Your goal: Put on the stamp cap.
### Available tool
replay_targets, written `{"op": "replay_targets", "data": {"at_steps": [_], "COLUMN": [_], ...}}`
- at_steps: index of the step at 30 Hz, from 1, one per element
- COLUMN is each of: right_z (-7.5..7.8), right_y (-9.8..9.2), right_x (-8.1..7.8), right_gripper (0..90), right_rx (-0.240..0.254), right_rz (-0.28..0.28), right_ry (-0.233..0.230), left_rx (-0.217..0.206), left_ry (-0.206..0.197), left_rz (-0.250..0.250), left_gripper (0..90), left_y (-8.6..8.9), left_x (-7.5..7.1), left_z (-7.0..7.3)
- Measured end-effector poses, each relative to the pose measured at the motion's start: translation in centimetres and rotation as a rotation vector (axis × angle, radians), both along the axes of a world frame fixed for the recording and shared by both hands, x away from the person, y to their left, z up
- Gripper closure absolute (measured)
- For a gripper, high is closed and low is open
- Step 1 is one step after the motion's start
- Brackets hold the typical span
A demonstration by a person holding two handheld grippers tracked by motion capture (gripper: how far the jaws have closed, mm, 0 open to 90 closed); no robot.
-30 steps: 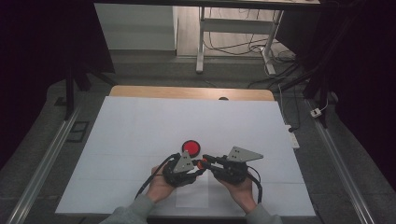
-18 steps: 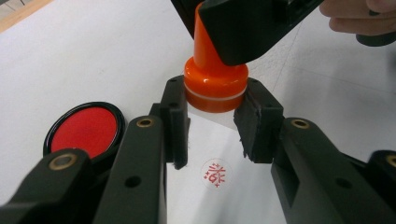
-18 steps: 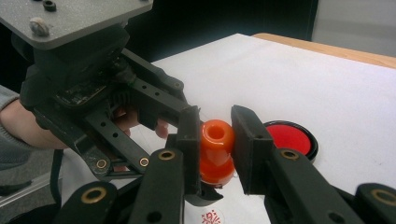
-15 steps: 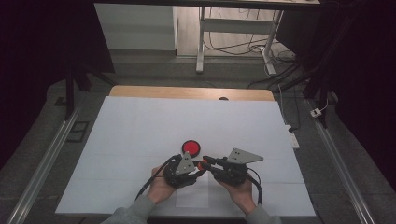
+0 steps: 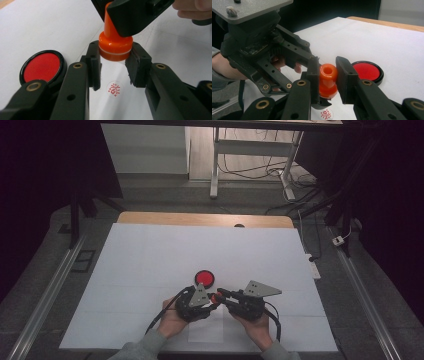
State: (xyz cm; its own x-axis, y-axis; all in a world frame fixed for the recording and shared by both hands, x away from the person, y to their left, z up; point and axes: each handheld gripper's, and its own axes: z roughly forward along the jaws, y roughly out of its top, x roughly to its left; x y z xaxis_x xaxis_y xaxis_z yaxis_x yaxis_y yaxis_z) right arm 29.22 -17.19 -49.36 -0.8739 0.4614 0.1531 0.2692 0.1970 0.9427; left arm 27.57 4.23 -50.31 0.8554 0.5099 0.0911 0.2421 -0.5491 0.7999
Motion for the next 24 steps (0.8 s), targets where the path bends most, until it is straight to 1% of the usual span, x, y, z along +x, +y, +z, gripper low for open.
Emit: {"op": "replay_targets", "data": {"at_steps": [3,4,9,10,13,14,15,16,17,19,24], "right_z": [-0.04,-0.11,-0.26,-0.32,-0.40,-0.33,-0.20,-0.05,0.07,0.17,0.30], "right_y": [-0.01,0.01,0.04,0.03,0.02,0.01,-0.04,-0.06,-0.06,0.01,-0.03], "right_x": [0.00,-0.02,-0.07,-0.10,-0.06,-0.02,0.05,0.09,0.10,0.05,0.07], "right_gripper": [73.7,73.8,73.8,73.8,73.7,73.7,73.7,73.6,73.5,73.5,73.4], "right_rx": [0.005,0.003,0.002,0.002,0.000,0.005,0.007,0.003,-0.001,-0.006,0.003], "right_rz": [-0.001,-0.002,-0.002,-0.003,0.000,0.001,0.002,0.007,0.009,0.009,0.009], "right_ry": [0.003,0.000,-0.001,0.000,0.004,0.006,0.007,0.011,0.006,-0.004,0.000], "left_rx": [0.002,0.012,0.007,0.015,0.003,-0.012,-0.023,-0.022,-0.014,-0.017,-0.028], "left_ry": [0.003,0.003,0.011,0.010,0.010,0.009,0.017,0.009,-0.009,-0.014,-0.017], "left_rz": [-0.002,-0.006,-0.008,-0.010,-0.010,-0.007,-0.010,-0.014,-0.015,-0.015,-0.017], "left_gripper": [65.8,65.8,65.8,65.8,65.7,65.8,65.7,65.7,65.7,65.6,65.4], "left_y": [0.01,0.04,0.05,0.05,0.12,0.13,0.19,0.22,0.21,0.28,0.31], "left_x": [0.04,0.07,0.09,0.07,0.10,0.10,0.15,0.14,0.07,0.05,0.02], "left_z": [-0.03,-0.06,-0.11,-0.15,-0.20,-0.19,-0.18,-0.15,-0.13,-0.15,-0.13]}}
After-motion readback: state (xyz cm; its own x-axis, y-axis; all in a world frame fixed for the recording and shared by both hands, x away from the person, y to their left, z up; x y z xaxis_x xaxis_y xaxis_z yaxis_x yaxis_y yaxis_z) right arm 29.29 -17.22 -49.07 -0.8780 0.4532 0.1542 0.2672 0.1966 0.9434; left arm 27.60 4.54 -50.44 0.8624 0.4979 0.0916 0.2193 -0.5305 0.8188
